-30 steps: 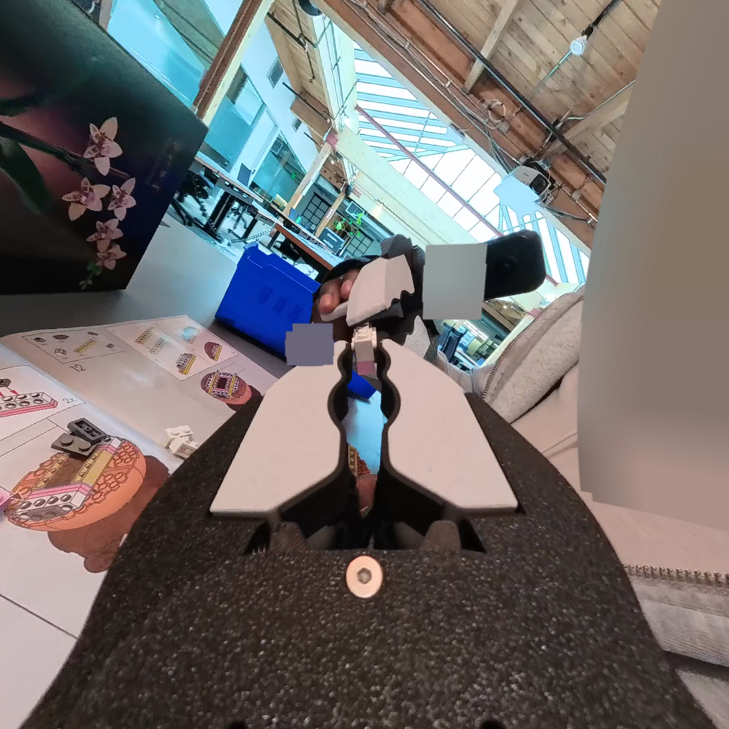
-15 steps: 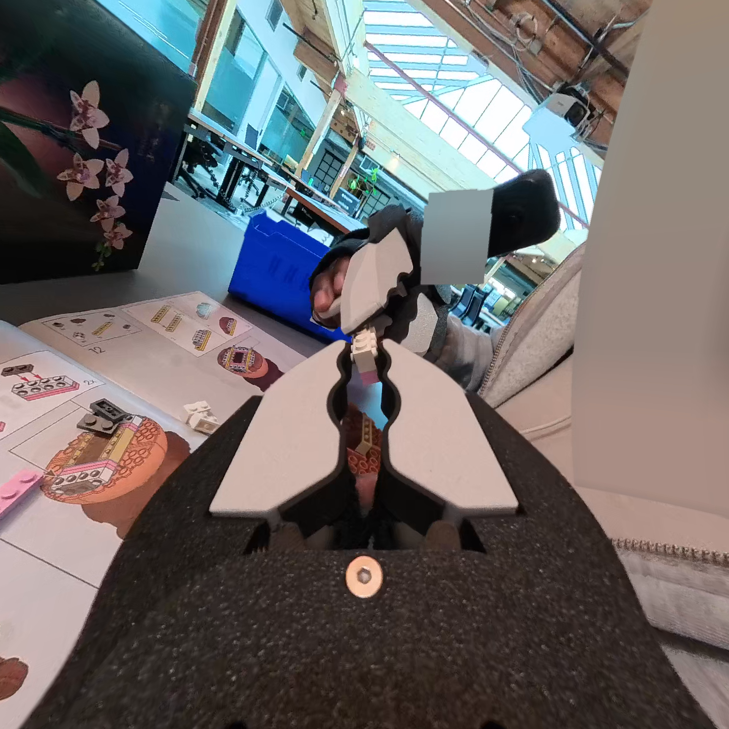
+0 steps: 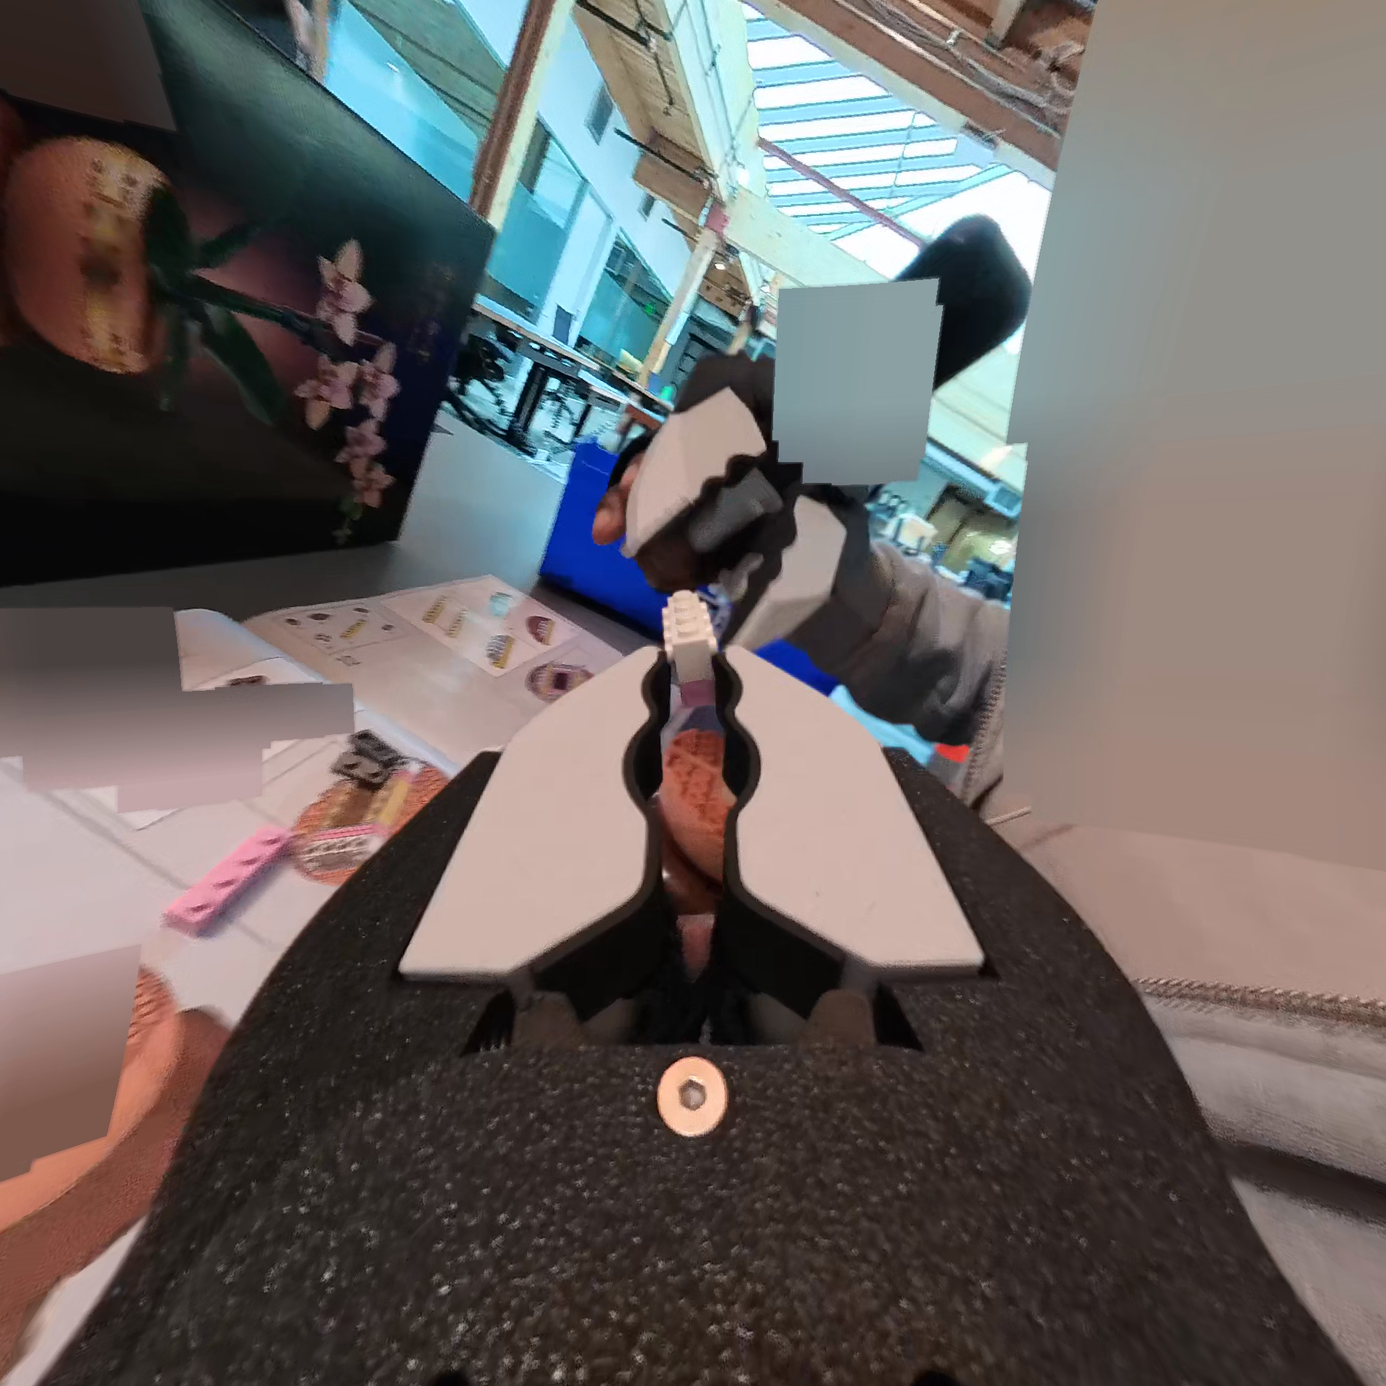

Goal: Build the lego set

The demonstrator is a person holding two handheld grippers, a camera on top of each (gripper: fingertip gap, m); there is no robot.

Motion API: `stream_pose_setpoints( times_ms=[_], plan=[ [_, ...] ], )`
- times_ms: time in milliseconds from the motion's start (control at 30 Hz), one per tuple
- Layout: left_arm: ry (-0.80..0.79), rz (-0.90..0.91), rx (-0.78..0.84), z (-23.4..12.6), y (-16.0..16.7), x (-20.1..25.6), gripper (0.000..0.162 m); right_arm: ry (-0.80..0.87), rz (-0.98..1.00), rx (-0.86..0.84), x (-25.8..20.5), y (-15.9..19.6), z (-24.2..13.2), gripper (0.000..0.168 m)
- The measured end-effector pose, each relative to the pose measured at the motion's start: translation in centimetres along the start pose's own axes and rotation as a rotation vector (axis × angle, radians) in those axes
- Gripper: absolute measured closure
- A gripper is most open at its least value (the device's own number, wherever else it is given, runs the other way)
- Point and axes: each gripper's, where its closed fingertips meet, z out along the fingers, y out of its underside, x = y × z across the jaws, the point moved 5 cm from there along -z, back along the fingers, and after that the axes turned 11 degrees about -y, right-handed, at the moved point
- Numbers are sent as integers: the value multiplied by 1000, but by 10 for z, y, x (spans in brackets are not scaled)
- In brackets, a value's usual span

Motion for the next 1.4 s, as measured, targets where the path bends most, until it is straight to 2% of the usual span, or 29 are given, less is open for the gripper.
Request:
stream_pose_setpoints(
  times_ms=[133, 267, 633, 733, 867, 1000, 1133, 1233, 1300, 1400],
  plan=[
    [-85, 127, -24, -7, 4, -12, 152, -87, 14, -263, 25, 46, 7, 144],
    [-55, 164, -2, -9, 4, -11, 152, -178, 22, -356, 35, 67, 29, 146],
    [-5, 118, 27, -13, 1, -15, 152, -247, -26, -418, 44, 84, 50, 152],
    [-2, 113, 28, -13, 0, -15, 152, -241, -10, -421, 46, 88, 52, 163],
    [0, 111, 29, -13, 0, -15, 152, -222, 49, -370, 47, 86, 49, 167],
    [-2, 107, 31, -13, 0, -15, 152, -208, 81, -320, 48, 81, 41, 167],
    [-2, 102, 36, -14, 0, -16, 152, -215, 41, -343, 49, 80, 38, 155],
    [0, 106, 36, -14, 0, -15, 151, -266, 35, -351, 52, 79, 45, 152],
    [-1, 110, 35, -13, 0, -15, 152, -304, 41, -376, 53, 83, 50, 152],
    [-1, 116, 34, -13, 0, -15, 152, -338, 29, -412, 52, 88, 54, 161]
  ],
)
